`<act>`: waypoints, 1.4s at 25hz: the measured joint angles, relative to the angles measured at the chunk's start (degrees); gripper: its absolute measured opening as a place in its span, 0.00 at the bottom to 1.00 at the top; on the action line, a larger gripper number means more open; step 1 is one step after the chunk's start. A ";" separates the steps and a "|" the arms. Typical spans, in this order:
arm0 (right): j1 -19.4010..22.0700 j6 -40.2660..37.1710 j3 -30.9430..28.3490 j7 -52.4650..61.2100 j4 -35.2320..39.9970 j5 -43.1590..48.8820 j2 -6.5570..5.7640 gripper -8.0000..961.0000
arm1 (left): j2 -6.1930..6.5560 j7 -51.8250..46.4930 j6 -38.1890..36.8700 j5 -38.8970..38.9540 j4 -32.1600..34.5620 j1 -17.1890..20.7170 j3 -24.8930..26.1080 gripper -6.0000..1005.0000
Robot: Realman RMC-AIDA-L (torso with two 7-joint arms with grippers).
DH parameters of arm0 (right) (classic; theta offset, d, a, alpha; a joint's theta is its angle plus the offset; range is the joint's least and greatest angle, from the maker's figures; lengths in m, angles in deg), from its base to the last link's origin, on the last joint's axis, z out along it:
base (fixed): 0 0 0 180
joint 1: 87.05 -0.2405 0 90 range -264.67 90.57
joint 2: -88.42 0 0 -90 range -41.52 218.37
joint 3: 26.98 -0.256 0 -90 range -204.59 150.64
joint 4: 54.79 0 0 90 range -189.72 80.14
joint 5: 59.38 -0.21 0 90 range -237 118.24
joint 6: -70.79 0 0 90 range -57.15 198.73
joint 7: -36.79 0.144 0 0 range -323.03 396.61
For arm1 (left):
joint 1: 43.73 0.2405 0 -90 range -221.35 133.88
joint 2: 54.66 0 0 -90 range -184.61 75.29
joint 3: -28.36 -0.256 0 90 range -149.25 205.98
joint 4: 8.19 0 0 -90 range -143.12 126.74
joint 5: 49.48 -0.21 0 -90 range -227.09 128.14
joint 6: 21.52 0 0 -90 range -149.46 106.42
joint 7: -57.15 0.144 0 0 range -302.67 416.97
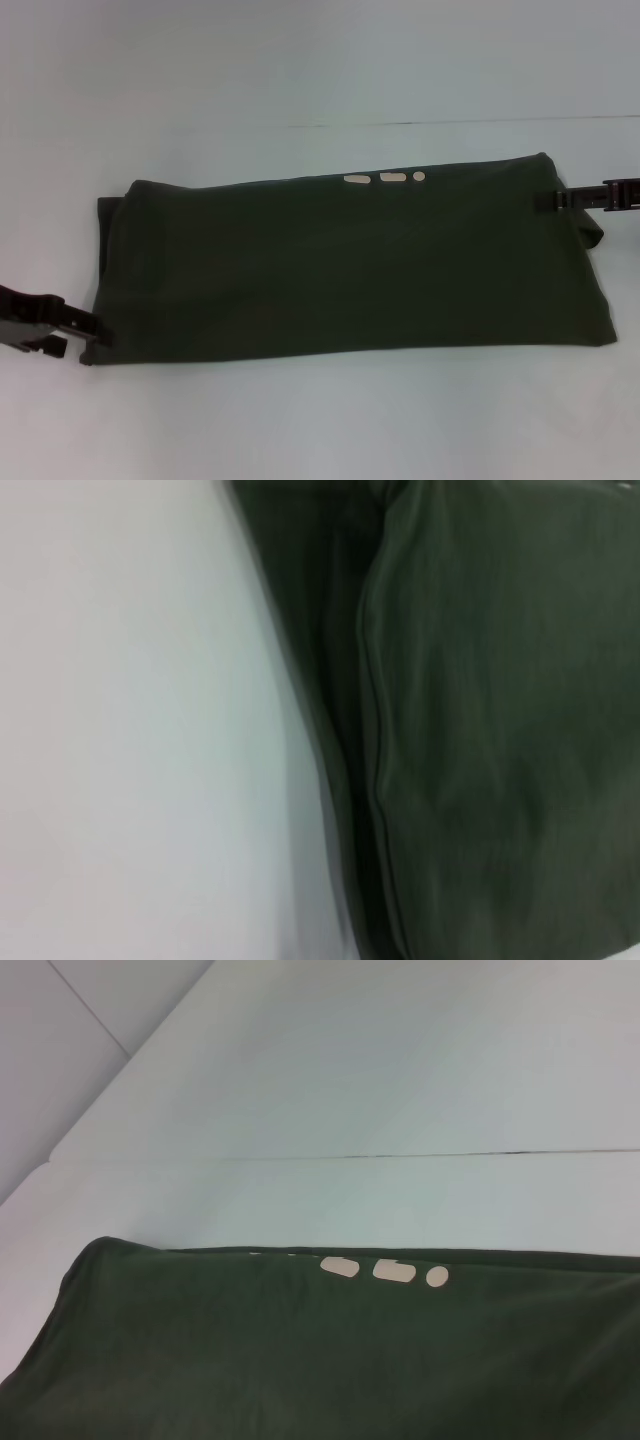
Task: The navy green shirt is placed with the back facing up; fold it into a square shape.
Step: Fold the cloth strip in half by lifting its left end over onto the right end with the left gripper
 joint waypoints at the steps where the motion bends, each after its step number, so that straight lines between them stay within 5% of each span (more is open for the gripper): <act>1: -0.07 0.00 0.00 -0.07 0.00 -0.01 0.02 0.97 | -0.11 0.00 -0.01 0.00 -0.32 0.08 0.11 0.78; 35: -0.87 0.30 0.00 -1.49 0.00 -0.02 -0.09 0.97 | -0.96 -1.80 4.74 0.68 -5.51 -1.52 0.49 0.76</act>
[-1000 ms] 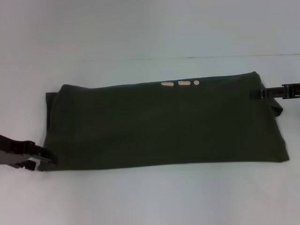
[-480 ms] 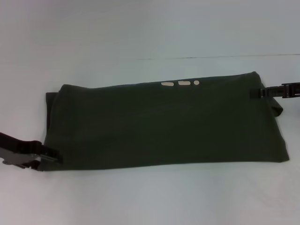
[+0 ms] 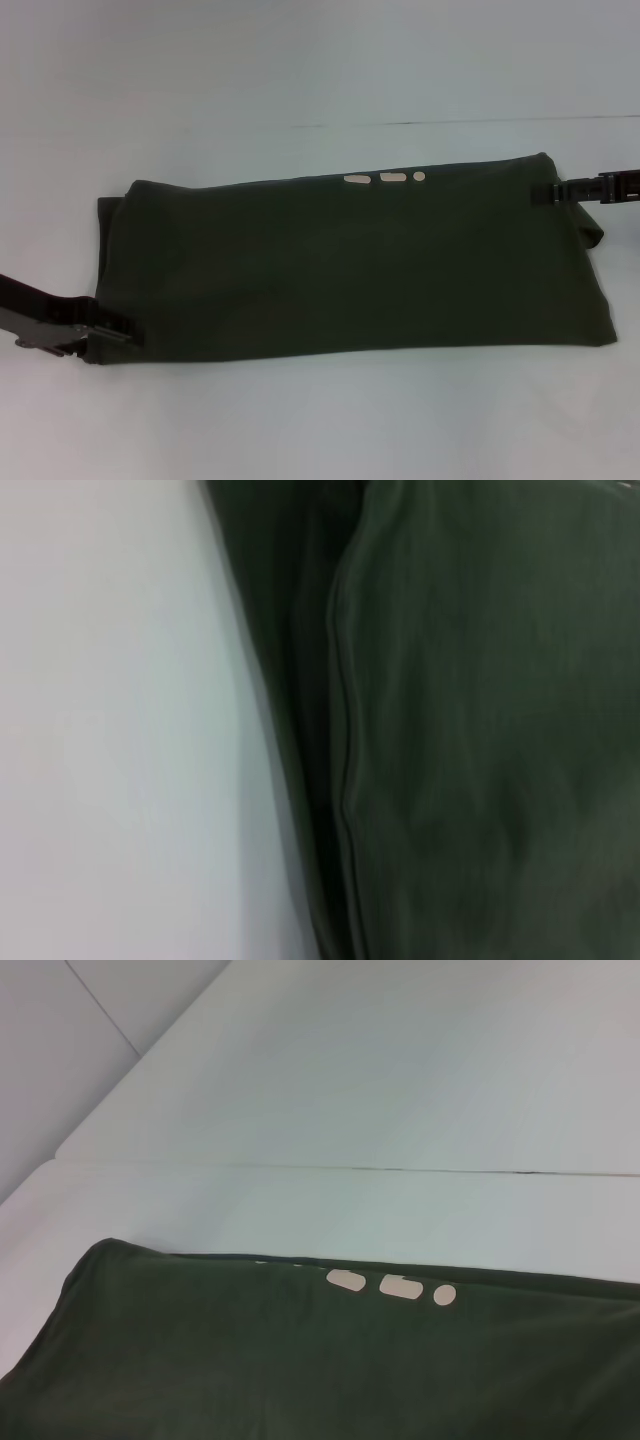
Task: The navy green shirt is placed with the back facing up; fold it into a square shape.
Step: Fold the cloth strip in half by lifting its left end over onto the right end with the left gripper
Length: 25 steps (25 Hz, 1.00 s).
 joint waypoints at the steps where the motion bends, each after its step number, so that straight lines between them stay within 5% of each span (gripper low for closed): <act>1: 0.00 0.02 0.00 0.00 0.00 0.00 0.00 0.97 | 0.00 -0.05 -0.01 -0.01 0.00 0.00 -0.03 0.75; 16: -0.09 0.27 -0.03 -0.10 0.04 -0.06 0.10 0.97 | -0.45 0.60 2.08 -0.44 0.07 -0.03 -1.72 0.61; 18: -0.09 0.27 -0.10 -0.09 0.06 -0.08 0.09 0.97 | -0.65 0.71 2.62 -0.47 0.05 -0.03 -2.85 0.38; 25: -0.10 0.26 -0.06 -0.45 0.09 -0.10 0.10 0.97 | -1.24 1.70 3.43 -0.48 0.20 -0.03 -3.91 0.23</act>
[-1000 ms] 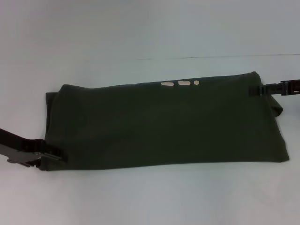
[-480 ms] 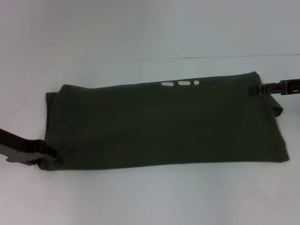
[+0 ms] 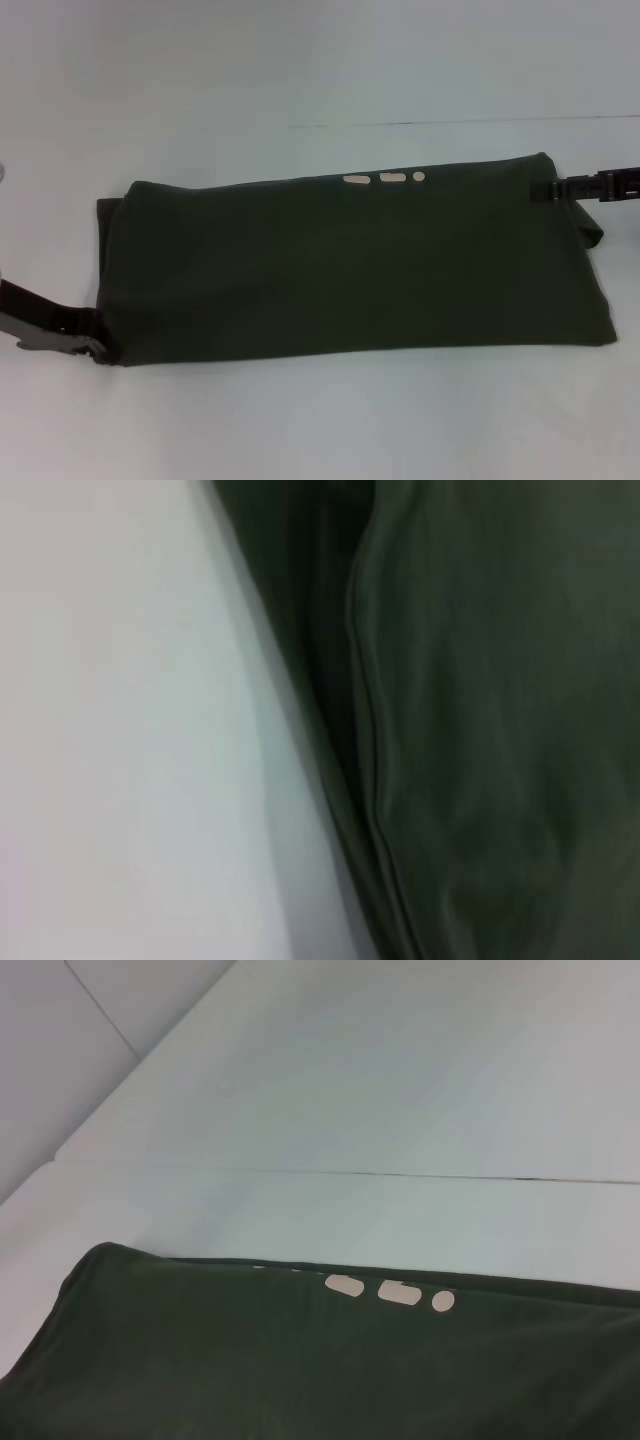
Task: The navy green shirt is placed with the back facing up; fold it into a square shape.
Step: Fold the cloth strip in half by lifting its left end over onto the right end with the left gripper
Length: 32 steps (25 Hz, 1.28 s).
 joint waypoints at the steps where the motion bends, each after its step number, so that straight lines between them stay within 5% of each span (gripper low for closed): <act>1: -0.02 0.00 0.00 -0.11 0.00 0.00 0.00 0.97 | -0.03 0.01 0.01 0.02 0.05 -0.02 -0.07 0.21; 9: -0.09 0.00 -0.02 -0.52 0.00 0.00 0.09 0.97 | 0.01 0.74 -0.58 0.47 0.99 0.16 0.01 0.08; 32: -0.34 0.02 0.06 -0.52 -0.35 0.01 0.26 0.97 | 0.44 2.01 -1.31 -0.02 1.87 0.32 -0.94 0.07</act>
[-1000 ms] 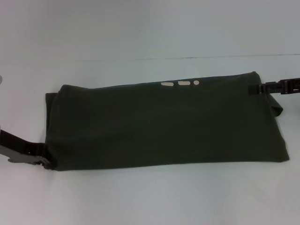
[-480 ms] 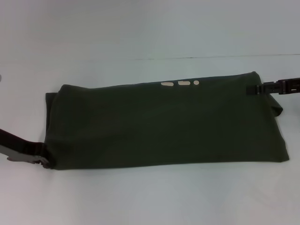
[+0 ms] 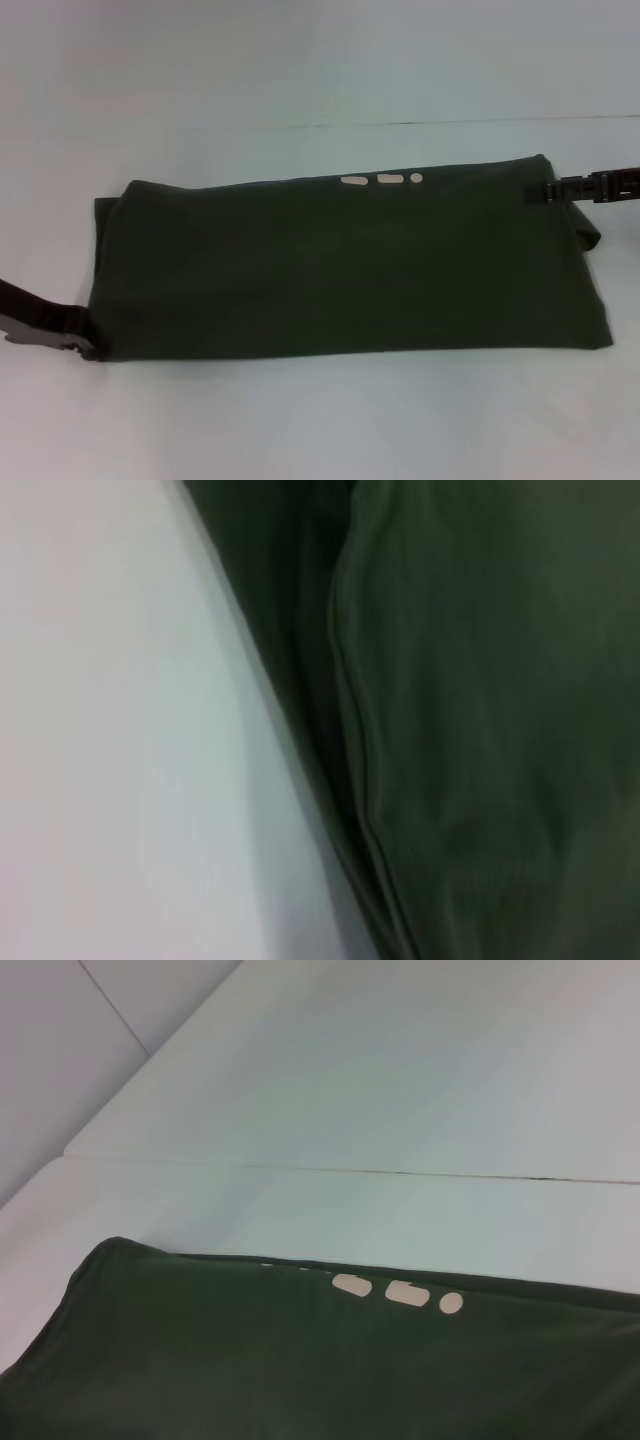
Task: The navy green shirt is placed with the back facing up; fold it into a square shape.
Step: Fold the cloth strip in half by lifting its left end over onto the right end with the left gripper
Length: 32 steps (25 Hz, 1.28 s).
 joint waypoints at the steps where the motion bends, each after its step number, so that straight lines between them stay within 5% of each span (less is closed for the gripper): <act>1: 0.00 0.02 0.00 0.00 -0.02 0.00 0.00 0.97 | 0.04 0.11 -0.53 -0.01 0.70 0.23 -0.02 0.07; 19: 0.21 1.39 -0.07 0.28 -0.33 0.08 0.54 0.96 | 0.27 4.82 -13.53 0.10 14.29 5.04 0.02 0.08; 32: 0.21 0.97 -0.35 0.72 -0.37 -0.01 0.82 0.97 | 0.99 6.29 -16.45 -1.99 18.85 6.36 -0.37 0.07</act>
